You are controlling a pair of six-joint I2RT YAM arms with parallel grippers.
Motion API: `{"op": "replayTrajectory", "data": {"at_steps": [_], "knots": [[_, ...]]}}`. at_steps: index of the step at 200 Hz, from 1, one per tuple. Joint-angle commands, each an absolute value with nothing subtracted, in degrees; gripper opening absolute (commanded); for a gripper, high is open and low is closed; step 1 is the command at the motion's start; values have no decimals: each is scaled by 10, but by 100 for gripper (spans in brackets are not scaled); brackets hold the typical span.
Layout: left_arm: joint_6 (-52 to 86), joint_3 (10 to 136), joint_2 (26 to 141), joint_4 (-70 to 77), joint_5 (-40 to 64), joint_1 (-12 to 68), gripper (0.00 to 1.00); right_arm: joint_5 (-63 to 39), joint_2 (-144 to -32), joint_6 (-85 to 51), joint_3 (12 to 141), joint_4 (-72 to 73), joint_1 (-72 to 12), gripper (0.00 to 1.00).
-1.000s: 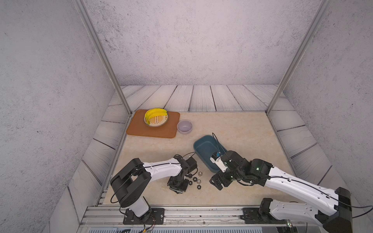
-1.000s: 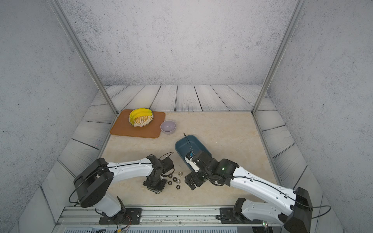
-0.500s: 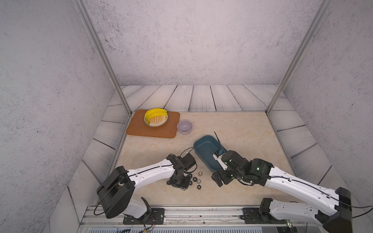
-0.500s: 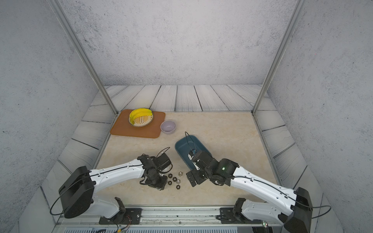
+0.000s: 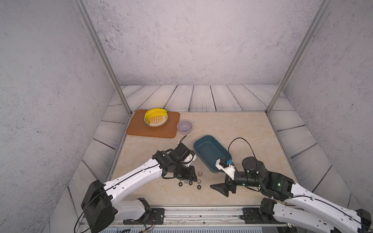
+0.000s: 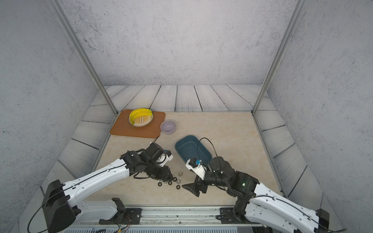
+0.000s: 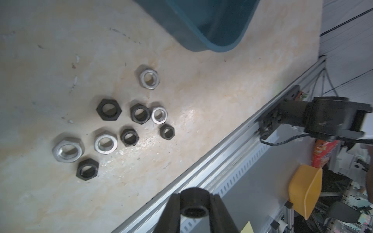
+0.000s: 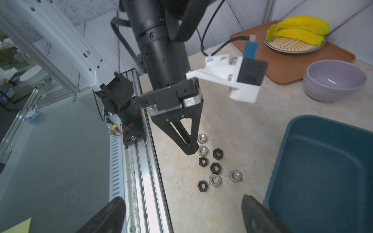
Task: Put the nuts on the desktop into the storage box
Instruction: Pick up the nut from the center of the board.
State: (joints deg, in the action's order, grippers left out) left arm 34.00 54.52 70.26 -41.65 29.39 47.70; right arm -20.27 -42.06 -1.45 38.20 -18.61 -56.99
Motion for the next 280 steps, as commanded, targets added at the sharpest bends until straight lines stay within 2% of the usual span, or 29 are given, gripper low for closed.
{"op": "replayTrajectory", "data": {"at_steps": [1, 49, 71, 119, 179, 234, 280], "knots": [[362, 544, 672, -360, 373, 465, 18, -258, -401, 90, 350, -83, -570, 94], [436, 502, 622, -232, 461, 455, 16, -249, -401, 84, 298, 57, -572, 94], [453, 493, 612, -207, 469, 454, 16, -268, -412, 91, 287, 103, -572, 93], [475, 490, 603, -166, 499, 455, 16, -231, -435, 63, 267, 181, -574, 85], [483, 483, 592, -145, 517, 455, 15, -236, -436, 62, 257, 184, -574, 77], [480, 476, 580, -134, 533, 455, 15, -283, -450, 75, 286, 137, -574, 58], [479, 474, 575, -131, 538, 455, 15, -293, -438, 70, 286, 135, -574, 51]]}}
